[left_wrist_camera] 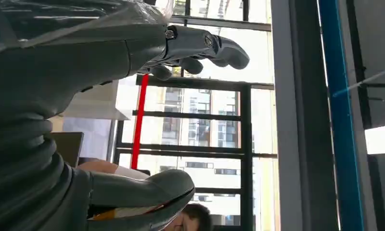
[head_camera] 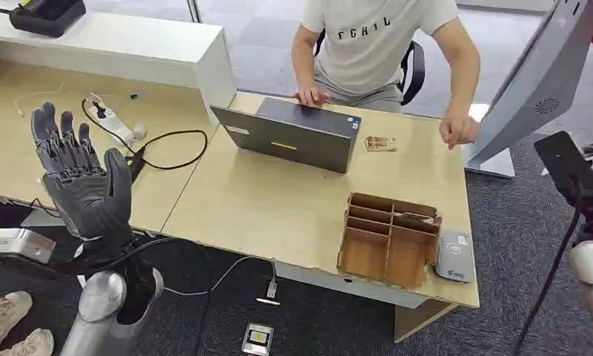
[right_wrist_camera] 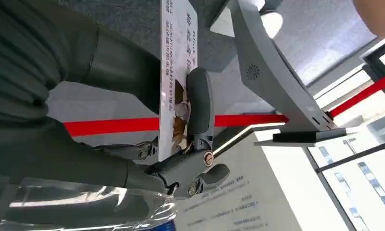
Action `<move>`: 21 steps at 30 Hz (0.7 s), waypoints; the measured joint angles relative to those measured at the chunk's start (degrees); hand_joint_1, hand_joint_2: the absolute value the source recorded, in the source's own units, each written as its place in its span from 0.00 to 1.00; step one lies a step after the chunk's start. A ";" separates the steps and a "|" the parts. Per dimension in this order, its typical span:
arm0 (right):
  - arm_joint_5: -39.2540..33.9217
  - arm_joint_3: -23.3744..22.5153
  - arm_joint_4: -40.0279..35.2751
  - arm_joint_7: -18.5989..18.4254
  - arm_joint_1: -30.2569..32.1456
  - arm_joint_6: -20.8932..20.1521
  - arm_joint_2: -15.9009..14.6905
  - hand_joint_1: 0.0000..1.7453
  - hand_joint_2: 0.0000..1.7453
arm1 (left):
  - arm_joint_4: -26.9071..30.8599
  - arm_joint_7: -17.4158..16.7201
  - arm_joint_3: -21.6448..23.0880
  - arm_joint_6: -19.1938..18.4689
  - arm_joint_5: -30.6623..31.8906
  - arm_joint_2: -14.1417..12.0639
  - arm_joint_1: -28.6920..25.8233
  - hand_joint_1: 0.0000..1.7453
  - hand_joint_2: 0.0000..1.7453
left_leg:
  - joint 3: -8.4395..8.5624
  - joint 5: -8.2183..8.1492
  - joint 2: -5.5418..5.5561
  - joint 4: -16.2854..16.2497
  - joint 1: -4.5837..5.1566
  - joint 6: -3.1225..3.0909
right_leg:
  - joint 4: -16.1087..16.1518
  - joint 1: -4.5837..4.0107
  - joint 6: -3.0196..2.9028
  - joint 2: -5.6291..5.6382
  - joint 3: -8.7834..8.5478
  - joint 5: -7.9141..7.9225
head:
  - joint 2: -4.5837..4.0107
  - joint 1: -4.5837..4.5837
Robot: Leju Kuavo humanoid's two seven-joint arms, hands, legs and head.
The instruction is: Pass the card to the sensor for recognition and then transmit it.
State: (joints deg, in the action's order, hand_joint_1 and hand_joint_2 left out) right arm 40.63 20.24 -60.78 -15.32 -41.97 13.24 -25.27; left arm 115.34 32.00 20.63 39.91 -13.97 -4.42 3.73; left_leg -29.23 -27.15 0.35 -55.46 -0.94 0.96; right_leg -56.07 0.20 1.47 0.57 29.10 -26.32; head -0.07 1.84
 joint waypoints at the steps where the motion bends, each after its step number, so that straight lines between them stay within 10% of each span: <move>1: 0.35 -0.02 -0.02 0.00 0.16 0.22 0.00 1.00 1.00 | 0.00 0.00 0.00 0.00 0.09 0.07 0.00 0.00 1.00 | 0.00 0.00 0.00 0.00 0.00 0.00 | 0.00 0.00 0.00 0.00 0.00 0.00 | 0.00 0.02; 21: 2.86 -2.69 -11.61 -0.39 11.55 3.96 -2.82 1.00 1.00 | 0.39 -0.48 -0.85 0.00 2.28 0.57 -1.95 0.00 1.00 | -0.01 -0.01 0.01 0.00 0.00 0.00 | 0.02 0.00 0.00 0.00 -0.01 -0.01 | 0.00 0.00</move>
State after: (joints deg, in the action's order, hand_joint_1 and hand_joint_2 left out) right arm 43.50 17.55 -72.39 -15.72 -30.42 17.20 -28.09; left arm 115.73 31.52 19.78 39.91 -11.69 -3.85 1.78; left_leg -29.24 -27.15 0.36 -55.46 -0.94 0.96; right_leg -56.05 0.19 1.47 0.57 29.10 -26.33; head -0.07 1.84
